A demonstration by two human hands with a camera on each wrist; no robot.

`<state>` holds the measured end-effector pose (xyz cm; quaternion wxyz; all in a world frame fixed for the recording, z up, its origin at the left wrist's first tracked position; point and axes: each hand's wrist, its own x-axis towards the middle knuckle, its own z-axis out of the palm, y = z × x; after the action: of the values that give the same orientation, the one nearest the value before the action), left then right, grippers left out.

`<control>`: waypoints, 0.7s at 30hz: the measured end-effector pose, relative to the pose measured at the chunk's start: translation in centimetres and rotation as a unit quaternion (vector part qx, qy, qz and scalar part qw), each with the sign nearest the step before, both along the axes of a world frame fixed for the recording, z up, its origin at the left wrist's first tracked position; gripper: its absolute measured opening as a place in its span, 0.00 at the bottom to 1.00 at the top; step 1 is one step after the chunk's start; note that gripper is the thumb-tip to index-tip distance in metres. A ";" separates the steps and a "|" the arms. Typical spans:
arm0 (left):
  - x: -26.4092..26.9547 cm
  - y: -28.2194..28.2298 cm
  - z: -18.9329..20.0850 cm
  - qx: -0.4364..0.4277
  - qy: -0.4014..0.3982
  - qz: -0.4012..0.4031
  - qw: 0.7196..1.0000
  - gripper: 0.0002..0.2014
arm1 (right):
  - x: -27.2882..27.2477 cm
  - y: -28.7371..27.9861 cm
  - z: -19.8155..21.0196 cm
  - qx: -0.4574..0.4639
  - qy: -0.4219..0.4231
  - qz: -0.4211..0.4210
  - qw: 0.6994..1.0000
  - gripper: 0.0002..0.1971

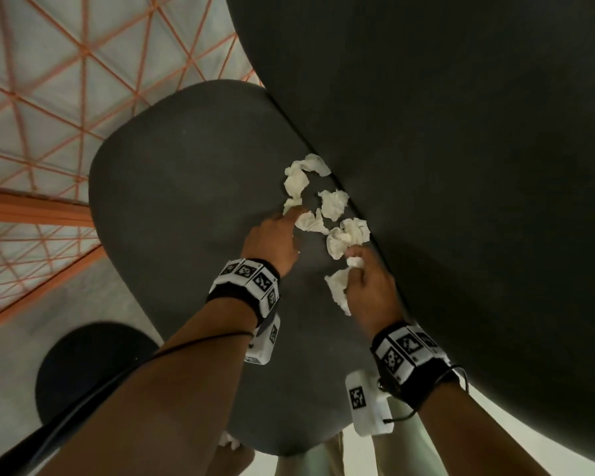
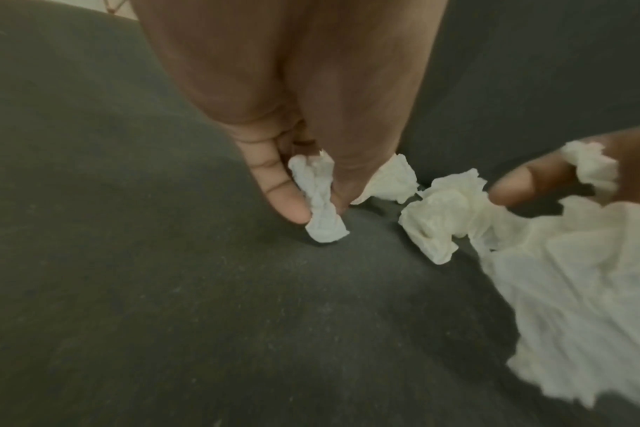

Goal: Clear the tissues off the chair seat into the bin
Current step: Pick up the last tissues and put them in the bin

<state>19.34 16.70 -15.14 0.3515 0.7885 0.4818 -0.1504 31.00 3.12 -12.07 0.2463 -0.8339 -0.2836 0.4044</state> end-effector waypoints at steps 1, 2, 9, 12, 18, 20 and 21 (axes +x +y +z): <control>0.0 0.1 -0.4 0.005 0.016 -0.006 1.000 0.26 | 0.1 0.2 0.0 -0.003 -0.006 0.001 1.000 0.18; 0.0 0.1 -0.6 0.012 0.029 -0.009 0.999 0.21 | 0.2 0.4 0.0 -0.009 -0.008 0.005 1.000 0.20; -2.4 -1.0 -0.4 0.012 -0.022 0.083 0.996 0.11 | 0.6 2.4 -1.5 -0.134 -0.065 0.091 0.985 0.25; -3.5 -2.0 -0.1 0.018 -0.055 0.118 0.991 0.08 | 0.9 3.0 -2.1 -0.145 -0.094 0.108 0.979 0.19; -2.1 -2.1 0.7 0.017 -0.102 0.098 0.990 0.14 | 0.8 2.9 -1.6 -0.074 -0.062 0.058 0.994 0.15; -0.9 -1.7 1.0 -0.013 -0.106 0.094 0.990 0.18 | 0.6 2.5 -1.2 -0.042 -0.037 0.018 0.998 0.14; -0.1 -1.5 1.2 -0.030 -0.109 0.091 0.989 0.21 | 0.6 2.2 -1.0 -0.032 -0.029 0.003 0.999 0.12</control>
<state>19.20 15.22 -13.94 0.4375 0.7425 0.5052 -0.0449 31.64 5.27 -13.11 0.2097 -0.8520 -0.2803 0.3893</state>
